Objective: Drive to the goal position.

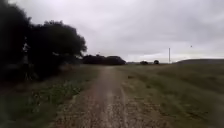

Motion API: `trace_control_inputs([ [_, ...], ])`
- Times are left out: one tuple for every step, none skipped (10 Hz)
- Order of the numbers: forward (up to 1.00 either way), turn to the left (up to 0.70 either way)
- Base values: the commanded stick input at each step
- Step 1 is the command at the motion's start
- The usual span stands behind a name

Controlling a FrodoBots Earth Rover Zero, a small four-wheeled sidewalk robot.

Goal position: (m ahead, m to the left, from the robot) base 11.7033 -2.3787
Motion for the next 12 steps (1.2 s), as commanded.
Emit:
trace_control_inputs([
  [0.7,0.31],
  [0.7,0.0],
  [0.7,0.0],
  [0.7,0.0],
  [0.7,0.0],
  [0.7,0.0],
  [0.7,0.0],
  [0.7,0.0],
  [0.7,0.0],
  [0.7,0.0],
  [0.7,0.0],
  [0.7,0.0],
])
